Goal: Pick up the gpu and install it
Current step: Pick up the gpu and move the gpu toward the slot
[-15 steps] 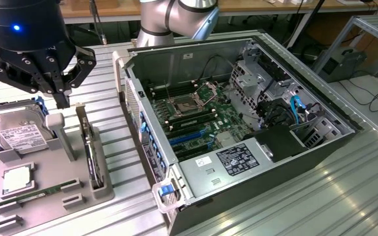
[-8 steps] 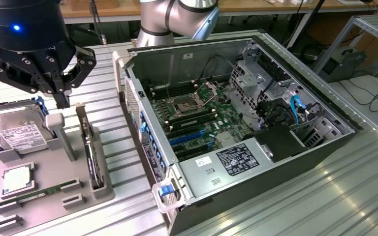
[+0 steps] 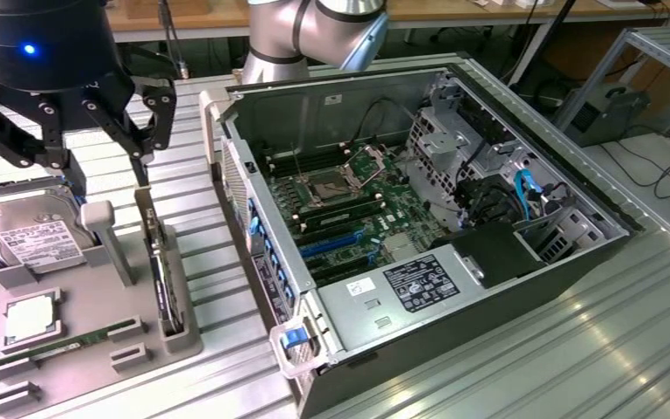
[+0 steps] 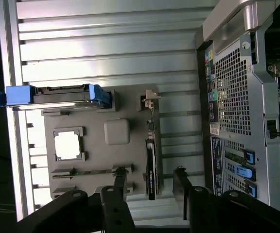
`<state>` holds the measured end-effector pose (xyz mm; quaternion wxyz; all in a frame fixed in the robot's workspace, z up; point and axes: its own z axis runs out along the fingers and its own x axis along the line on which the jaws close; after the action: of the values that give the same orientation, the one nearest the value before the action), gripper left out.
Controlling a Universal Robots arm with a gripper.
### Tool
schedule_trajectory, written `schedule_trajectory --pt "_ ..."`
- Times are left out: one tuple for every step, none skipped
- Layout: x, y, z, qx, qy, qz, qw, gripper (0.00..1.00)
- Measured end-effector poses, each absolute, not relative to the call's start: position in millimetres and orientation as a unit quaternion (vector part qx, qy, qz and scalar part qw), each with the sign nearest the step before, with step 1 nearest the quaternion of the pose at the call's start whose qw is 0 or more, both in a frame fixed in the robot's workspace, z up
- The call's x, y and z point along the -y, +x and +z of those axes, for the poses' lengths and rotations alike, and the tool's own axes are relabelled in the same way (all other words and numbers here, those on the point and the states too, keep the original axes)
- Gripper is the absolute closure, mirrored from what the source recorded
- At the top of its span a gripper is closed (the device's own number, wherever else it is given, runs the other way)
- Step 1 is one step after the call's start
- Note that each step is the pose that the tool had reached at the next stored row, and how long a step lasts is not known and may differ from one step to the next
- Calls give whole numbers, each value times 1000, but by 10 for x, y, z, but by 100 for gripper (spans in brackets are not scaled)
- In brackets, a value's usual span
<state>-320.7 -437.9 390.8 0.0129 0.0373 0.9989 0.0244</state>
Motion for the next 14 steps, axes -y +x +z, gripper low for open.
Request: schedule_trajectory --pt "4378 -3207 3907 -999 37 24 13 46" --pt "4378 -3208 3908 -999 37 24 13 46" --pt "4378 -3208 3908 -999 37 24 13 40" --pt "4379 -3207 3908 -999 37 24 13 34" --pt "4379 -3207 3907 -999 36 24 13 34" --pt "4378 -3207 3904 -999 33 24 13 28" --pt "4379 -3207 3899 -999 28 24 13 28" --pt "4379 -3208 3874 -999 18 24 12 28" --pt "4378 -3208 3854 -1000 10 24 12 28" --pt "4378 -3208 3839 -1000 7 24 12 28" --pt "4379 -3207 3821 -1000 6 24 12 28" --pt "4379 -3207 3802 -1000 5 24 11 28" --pt "4378 -3207 3783 -1000 5 24 11 28" --pt "4379 -3205 3756 -1000 4 24 10 28"
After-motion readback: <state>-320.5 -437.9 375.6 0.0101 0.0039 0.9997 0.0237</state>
